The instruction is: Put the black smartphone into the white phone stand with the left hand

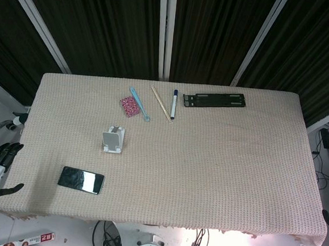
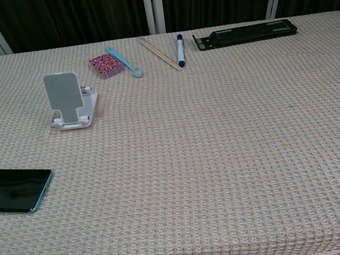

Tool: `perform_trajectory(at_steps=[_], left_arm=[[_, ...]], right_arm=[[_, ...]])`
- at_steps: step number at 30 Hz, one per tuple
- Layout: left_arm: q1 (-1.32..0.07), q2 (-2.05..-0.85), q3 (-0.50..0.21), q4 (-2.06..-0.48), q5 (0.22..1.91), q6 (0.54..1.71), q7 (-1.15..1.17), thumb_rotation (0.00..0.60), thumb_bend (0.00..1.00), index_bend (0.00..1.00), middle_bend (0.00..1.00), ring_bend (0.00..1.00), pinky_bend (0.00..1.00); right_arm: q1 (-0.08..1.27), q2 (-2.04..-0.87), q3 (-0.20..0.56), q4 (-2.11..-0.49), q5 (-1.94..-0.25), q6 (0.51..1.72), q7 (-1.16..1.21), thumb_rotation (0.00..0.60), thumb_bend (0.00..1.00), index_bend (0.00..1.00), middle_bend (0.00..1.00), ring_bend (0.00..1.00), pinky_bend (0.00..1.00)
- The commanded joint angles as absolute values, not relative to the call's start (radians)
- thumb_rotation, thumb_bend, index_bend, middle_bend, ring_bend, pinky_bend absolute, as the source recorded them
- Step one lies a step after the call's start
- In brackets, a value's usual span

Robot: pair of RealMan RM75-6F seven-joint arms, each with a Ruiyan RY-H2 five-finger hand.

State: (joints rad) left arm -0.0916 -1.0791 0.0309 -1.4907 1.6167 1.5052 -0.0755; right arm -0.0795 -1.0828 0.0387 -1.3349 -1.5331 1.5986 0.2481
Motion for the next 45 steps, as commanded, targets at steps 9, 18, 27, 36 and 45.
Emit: perform_trajectory(at_steps=[9,18,27,36,45], left_arm=[[-0.134,-1.078,0.045,-1.531,1.656,1.443,-0.015,0.600,0.09,0.06,0.06,0.07,0.23],[-0.176,-1.109,0.064,-1.561,1.695,1.379,0.040,0.600,0.09,0.06,0.07,0.07,0.23],[-0.254,-1.162,0.057,-1.595,1.681,1.243,0.132,0.600,0.09,0.05,0.07,0.07,0.23],[-0.314,-1.187,0.064,-1.603,1.644,1.118,0.247,0.600,0.09,0.05,0.09,0.07,0.22],[-0.356,-1.209,0.064,-1.595,1.596,1.039,0.296,0.600,0.09,0.05,0.14,0.07,0.22]], right_arm=[[-0.062,-1.052,0.053,-1.368,-1.527,1.589,0.234,0.600,0.18,0.00,0.00,0.00,0.00],[-0.055,-1.028,0.054,-1.383,-1.535,1.589,0.238,0.600,0.18,0.00,0.00,0.00,0.00],[-0.057,-1.021,0.054,-1.389,-1.535,1.597,0.238,0.600,0.19,0.00,0.00,0.00,0.00],[-0.066,-1.019,0.053,-1.377,-1.531,1.611,0.253,0.600,0.19,0.00,0.00,0.00,0.00],[-0.077,-1.023,0.051,-1.357,-1.523,1.618,0.278,0.600,0.19,0.00,0.00,0.00,0.00]])
